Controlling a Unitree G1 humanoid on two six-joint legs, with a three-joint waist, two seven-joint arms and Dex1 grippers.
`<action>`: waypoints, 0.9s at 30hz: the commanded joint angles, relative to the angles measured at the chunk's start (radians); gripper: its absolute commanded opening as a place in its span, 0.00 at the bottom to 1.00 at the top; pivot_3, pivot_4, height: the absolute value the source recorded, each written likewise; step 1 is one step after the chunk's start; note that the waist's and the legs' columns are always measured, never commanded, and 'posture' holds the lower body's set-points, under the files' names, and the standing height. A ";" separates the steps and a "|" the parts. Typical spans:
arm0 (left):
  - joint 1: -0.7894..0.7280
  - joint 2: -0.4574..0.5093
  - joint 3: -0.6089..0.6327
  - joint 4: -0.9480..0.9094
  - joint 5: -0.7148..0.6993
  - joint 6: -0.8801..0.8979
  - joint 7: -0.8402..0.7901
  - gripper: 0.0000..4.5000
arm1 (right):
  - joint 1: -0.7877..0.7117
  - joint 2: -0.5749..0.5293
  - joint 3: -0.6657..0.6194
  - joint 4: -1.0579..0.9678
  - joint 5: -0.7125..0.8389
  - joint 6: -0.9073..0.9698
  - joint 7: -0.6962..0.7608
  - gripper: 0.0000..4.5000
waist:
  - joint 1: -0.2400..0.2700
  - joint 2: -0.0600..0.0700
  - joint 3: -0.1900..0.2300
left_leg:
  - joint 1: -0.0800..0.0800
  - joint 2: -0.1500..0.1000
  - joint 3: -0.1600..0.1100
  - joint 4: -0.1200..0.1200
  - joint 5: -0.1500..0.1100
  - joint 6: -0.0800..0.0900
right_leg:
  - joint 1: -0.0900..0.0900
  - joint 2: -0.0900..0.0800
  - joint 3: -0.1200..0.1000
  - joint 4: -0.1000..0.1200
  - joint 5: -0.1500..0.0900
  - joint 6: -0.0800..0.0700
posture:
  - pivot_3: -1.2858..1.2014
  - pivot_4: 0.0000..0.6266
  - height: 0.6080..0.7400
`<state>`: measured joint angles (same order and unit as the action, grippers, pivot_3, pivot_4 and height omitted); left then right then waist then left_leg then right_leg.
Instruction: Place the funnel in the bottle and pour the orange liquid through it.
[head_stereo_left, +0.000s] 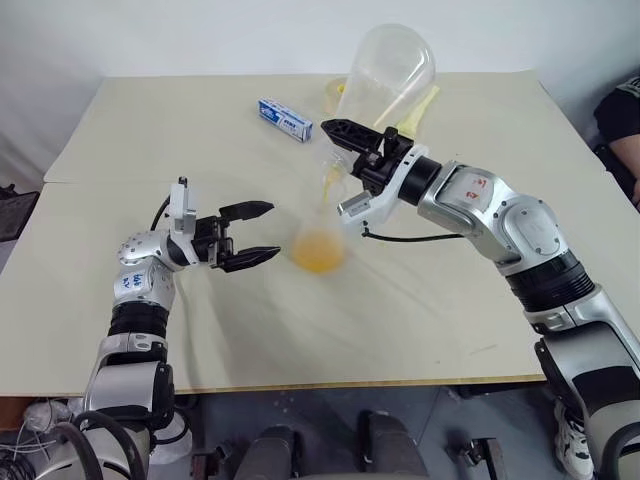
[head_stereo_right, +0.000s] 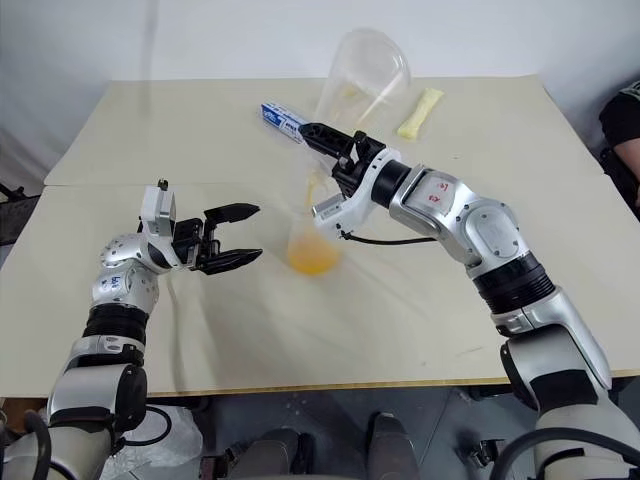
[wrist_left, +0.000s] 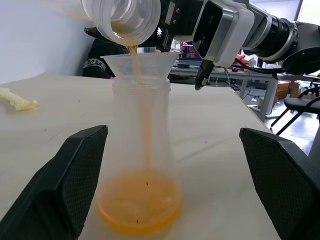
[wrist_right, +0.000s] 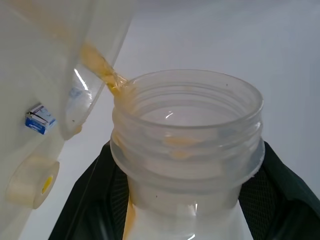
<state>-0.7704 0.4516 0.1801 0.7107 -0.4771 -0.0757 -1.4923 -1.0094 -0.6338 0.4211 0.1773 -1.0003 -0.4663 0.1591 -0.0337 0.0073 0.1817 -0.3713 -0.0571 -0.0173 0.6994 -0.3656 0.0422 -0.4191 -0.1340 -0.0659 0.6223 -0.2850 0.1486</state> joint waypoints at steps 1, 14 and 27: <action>-0.010 0.001 0.020 -0.013 -0.019 -0.007 -0.008 1.00 | -0.036 -0.017 -0.021 -0.008 -0.002 -0.017 -0.020 0.55 | 0.000 0.000 0.000 | 0.000 0.000 0.000 0.000 0.000 0.000 | 0.000 0.000 0.000 0.000 0.000 0.000 | 0.52 0.24 1.00; -0.024 0.001 0.020 0.005 -0.017 -0.013 -0.016 1.00 | -0.050 -0.022 -0.017 0.008 -0.034 -0.059 -0.040 0.55 | -0.001 0.000 0.000 | 0.000 0.000 0.000 0.000 0.000 0.000 | 0.000 0.000 0.000 0.000 0.000 0.000 | 0.52 0.24 1.00; -0.037 0.001 0.019 0.020 -0.013 -0.017 -0.012 1.00 | -0.068 -0.019 -0.014 0.043 -0.050 -0.073 -0.063 0.55 | -0.001 0.000 0.000 | 0.000 0.000 0.000 0.000 0.000 0.000 | 0.000 0.000 0.000 0.000 0.000 0.000 | 0.52 0.24 1.00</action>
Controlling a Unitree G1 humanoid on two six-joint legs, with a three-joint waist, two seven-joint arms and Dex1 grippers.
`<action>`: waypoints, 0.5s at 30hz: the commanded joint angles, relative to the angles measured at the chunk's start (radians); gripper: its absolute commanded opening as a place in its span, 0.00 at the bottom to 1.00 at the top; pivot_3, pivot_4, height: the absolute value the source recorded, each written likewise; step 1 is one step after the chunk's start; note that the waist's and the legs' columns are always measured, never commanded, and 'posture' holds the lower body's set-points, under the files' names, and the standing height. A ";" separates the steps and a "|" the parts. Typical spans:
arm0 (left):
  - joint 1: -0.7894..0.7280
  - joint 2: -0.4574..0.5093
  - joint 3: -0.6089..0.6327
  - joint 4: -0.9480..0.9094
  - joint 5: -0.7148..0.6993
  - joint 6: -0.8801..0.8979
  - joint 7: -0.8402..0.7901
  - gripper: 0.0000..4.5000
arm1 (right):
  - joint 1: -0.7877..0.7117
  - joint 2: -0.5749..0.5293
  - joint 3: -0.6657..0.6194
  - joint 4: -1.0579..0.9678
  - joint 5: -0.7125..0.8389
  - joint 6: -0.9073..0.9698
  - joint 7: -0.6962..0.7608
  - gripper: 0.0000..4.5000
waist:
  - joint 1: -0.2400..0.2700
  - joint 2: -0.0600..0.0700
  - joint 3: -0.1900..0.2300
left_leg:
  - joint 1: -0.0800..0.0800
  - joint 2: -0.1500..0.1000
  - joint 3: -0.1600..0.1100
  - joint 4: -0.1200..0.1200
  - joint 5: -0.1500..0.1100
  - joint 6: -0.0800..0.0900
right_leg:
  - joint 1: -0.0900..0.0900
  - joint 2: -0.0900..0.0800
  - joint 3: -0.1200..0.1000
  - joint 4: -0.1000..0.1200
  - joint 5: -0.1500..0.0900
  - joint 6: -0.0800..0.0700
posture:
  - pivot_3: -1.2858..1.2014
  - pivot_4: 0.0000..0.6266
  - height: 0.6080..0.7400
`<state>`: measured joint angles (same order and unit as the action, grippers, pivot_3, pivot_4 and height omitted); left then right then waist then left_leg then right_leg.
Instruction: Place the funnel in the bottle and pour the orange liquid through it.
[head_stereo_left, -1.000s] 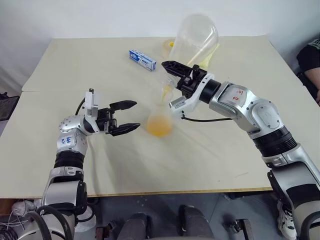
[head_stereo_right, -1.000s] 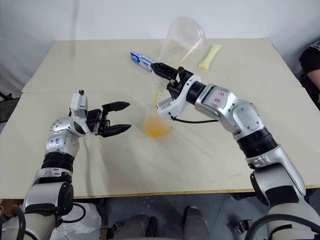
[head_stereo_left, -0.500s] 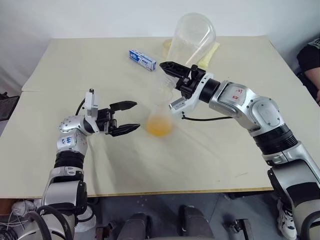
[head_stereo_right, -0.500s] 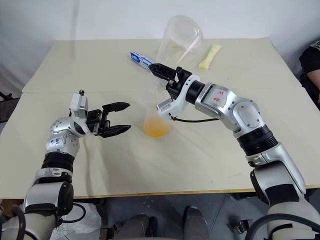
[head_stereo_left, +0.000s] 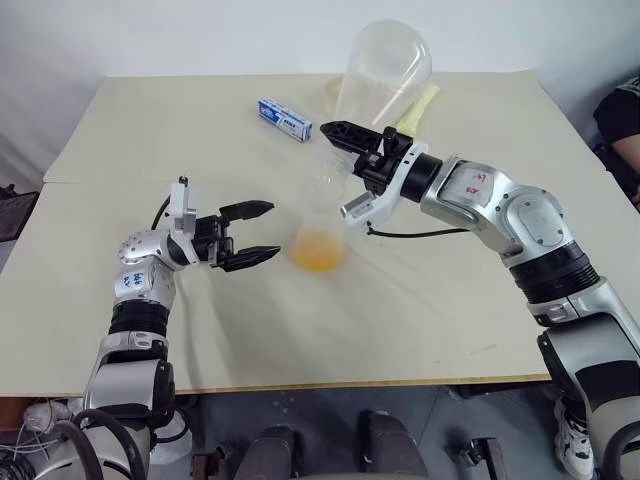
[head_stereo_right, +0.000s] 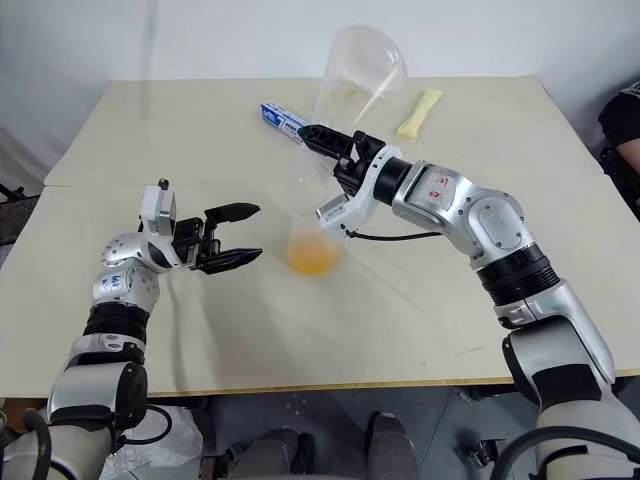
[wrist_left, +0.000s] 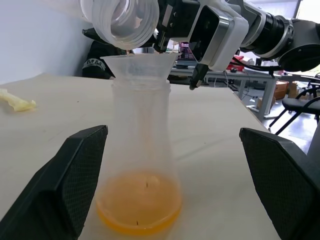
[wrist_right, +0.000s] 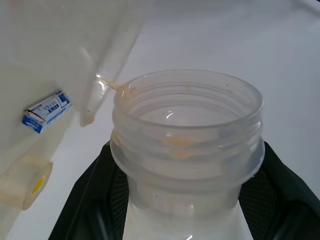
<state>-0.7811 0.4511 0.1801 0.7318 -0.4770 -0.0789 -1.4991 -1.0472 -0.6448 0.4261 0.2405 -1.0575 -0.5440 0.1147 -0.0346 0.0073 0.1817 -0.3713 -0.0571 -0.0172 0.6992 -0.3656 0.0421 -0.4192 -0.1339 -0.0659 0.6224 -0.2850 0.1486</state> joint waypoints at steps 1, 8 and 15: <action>-0.027 0.002 0.019 0.000 -0.012 -0.014 -0.005 1.00 | -0.029 -0.006 -0.021 -0.022 0.010 0.006 -0.017 0.55 | 0.000 0.000 0.000 | 0.000 0.000 0.000 0.000 0.000 0.000 | 0.000 0.000 0.000 0.000 0.000 0.000 | 0.52 0.24 1.00; -0.042 0.005 0.014 0.031 0.019 -0.039 0.043 1.00 | 0.008 0.023 -0.057 -0.056 0.095 0.059 0.033 0.55 | 0.000 0.000 0.000 | 0.000 0.000 0.000 0.000 0.000 0.000 | 0.000 0.000 0.000 0.000 0.000 0.000 | 0.52 0.24 1.00; -0.078 0.027 -0.030 0.075 0.088 -0.016 0.097 1.00 | 0.202 0.159 -0.278 -0.279 0.507 0.402 0.262 0.55 | 0.004 0.000 0.000 | 0.000 0.000 -0.001 0.001 0.000 0.000 | 0.001 0.000 -0.001 0.001 0.000 0.000 | 0.52 0.24 1.00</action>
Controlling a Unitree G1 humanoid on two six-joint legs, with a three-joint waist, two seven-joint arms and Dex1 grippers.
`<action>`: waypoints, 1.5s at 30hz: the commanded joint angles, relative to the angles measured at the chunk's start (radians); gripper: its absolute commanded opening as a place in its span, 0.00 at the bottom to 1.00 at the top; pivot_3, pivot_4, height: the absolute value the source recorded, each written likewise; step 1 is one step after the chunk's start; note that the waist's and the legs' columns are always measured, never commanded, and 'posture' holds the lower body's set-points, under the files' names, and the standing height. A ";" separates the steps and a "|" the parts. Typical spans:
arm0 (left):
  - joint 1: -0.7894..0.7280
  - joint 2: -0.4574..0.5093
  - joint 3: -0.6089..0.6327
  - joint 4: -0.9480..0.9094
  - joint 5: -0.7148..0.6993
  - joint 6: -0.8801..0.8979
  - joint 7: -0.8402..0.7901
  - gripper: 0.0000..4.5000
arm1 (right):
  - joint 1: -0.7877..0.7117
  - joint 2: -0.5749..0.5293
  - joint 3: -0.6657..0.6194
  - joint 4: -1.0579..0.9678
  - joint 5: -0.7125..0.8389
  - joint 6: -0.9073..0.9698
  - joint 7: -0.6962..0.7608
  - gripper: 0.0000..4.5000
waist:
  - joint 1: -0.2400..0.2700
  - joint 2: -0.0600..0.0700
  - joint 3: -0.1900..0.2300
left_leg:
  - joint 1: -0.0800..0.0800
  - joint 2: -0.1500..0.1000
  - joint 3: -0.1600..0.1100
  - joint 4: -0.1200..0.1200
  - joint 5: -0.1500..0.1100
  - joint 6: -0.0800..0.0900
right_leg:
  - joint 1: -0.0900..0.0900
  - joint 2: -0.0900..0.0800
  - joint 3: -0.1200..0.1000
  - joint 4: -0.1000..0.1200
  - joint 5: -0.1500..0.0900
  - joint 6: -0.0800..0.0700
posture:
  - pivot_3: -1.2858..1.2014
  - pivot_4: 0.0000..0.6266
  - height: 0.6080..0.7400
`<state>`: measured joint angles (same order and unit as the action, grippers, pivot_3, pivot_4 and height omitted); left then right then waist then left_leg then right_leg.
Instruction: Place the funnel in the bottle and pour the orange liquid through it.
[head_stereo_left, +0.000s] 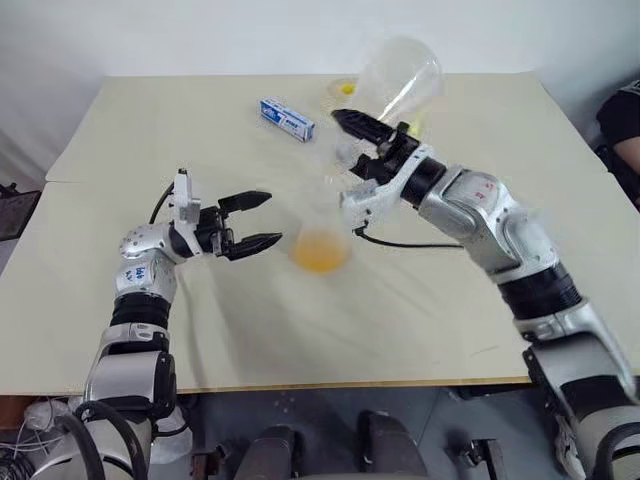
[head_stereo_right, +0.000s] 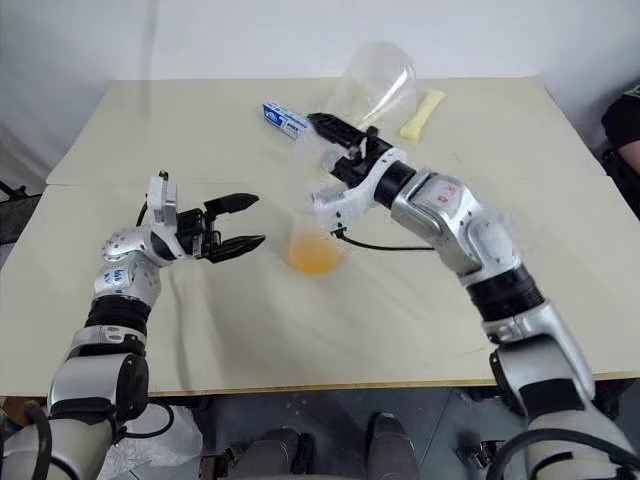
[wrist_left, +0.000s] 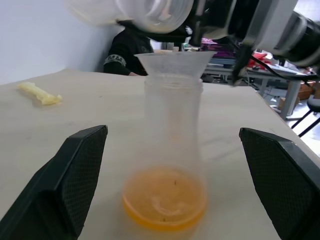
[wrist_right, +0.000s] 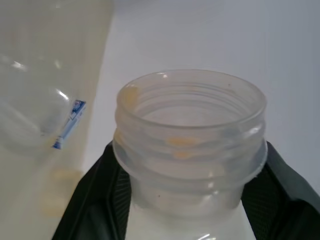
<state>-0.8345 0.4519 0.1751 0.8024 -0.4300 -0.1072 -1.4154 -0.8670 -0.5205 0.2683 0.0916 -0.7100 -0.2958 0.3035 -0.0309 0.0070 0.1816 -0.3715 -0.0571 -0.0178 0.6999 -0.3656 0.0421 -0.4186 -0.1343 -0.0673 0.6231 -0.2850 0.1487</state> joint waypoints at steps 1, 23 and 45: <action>-0.027 0.029 -0.030 0.007 0.045 0.020 0.002 1.00 | 0.041 0.052 -0.150 -0.166 0.209 0.213 0.103 0.55 | 0.000 0.000 0.000 | 0.000 0.000 0.000 0.000 0.000 0.000 | 0.000 0.000 0.000 0.000 0.000 0.000 | 0.52 0.24 1.00; 0.001 0.057 -0.060 -0.071 0.055 0.157 -0.043 1.00 | 0.265 0.159 -0.669 -0.156 0.928 0.704 0.132 0.55 | 0.002 0.000 0.000 | 0.001 0.000 0.000 0.000 0.000 0.000 | 0.000 0.000 0.001 0.002 0.000 0.000 | 0.52 0.24 1.00; 0.010 0.072 -0.072 -0.125 0.096 0.278 0.133 1.00 | 0.274 0.089 -0.639 -0.128 1.020 0.620 0.114 0.99 | 0.002 0.000 0.000 | 0.001 0.000 0.000 0.000 0.000 0.000 | 0.000 -0.001 0.002 0.003 0.000 0.000 | 0.52 0.24 1.00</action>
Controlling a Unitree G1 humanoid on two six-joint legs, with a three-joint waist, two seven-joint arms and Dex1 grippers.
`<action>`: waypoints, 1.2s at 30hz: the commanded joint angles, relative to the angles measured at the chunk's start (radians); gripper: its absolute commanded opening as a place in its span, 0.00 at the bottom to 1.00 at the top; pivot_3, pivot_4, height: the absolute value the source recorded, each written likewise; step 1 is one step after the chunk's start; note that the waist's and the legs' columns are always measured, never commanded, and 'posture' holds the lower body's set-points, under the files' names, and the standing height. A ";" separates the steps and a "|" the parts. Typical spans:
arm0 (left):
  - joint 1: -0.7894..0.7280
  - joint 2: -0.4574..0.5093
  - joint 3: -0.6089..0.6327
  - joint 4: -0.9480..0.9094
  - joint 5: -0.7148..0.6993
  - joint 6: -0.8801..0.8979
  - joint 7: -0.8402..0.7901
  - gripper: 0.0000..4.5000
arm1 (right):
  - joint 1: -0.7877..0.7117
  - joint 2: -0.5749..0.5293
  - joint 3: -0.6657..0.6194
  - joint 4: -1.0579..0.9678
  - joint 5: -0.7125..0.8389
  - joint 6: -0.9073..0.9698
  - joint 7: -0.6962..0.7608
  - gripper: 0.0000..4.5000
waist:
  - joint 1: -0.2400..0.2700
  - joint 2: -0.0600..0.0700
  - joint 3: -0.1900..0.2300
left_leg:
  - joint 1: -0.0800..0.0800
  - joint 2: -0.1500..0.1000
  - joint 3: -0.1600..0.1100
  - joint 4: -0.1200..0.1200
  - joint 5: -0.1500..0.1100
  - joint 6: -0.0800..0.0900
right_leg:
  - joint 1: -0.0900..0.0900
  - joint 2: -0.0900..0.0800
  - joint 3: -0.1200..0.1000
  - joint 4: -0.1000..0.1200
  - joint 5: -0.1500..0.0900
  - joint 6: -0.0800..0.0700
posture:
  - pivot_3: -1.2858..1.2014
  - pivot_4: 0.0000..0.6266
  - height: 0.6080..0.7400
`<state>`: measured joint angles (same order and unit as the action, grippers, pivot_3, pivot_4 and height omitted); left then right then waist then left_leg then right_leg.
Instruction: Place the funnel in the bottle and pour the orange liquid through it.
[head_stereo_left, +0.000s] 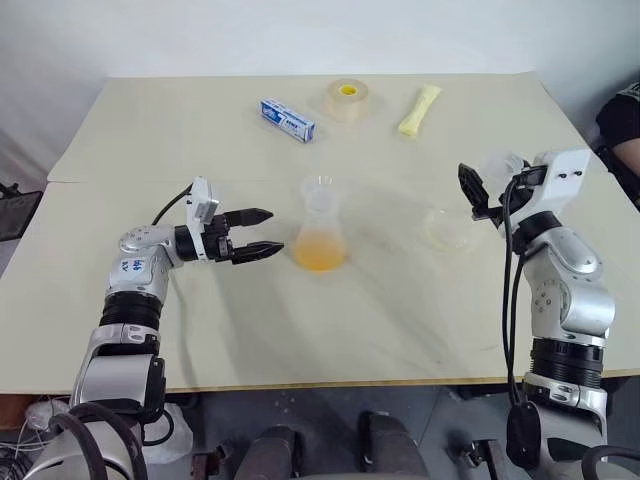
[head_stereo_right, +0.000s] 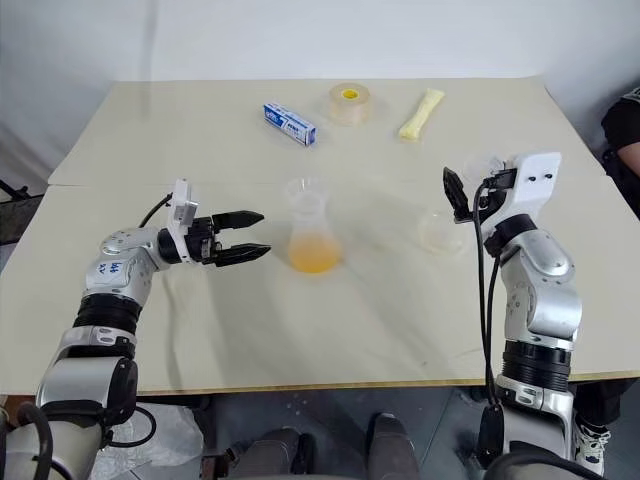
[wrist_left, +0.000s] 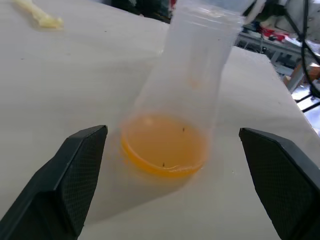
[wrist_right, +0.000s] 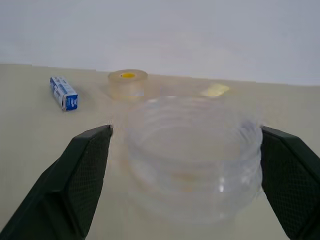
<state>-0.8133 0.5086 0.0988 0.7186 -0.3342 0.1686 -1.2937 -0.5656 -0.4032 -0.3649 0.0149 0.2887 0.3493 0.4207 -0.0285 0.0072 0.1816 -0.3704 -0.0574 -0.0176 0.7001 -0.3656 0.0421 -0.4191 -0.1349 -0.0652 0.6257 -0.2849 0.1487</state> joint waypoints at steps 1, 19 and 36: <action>-0.003 0.013 0.006 -0.051 -0.007 -0.011 -0.004 1.00 | -0.033 -0.035 -0.002 -0.052 0.024 -0.026 0.000 0.99 | 0.000 0.000 0.000 | 0.000 0.000 0.000 0.000 0.000 0.000 | 0.000 0.000 0.000 0.000 0.000 0.000 | 0.52 0.24 1.00; 0.090 0.161 0.034 -0.043 -0.029 -0.155 -0.225 1.00 | 0.277 -0.394 0.011 -0.577 0.426 0.181 0.490 0.99 | 0.022 0.000 0.000 | -0.001 -0.001 0.001 0.001 0.000 0.002 | 0.001 -0.002 -0.002 -0.002 0.000 0.000 | 0.52 0.24 1.00; 0.260 0.169 0.071 -0.247 -0.104 -0.089 -0.190 1.00 | 0.634 -0.303 0.011 -0.312 0.262 -0.139 0.591 0.99 | 0.043 -0.003 -0.001 | 0.002 0.000 0.000 0.003 -0.001 0.002 | 0.006 -0.002 -0.003 -0.006 0.000 0.001 | 0.52 0.24 1.00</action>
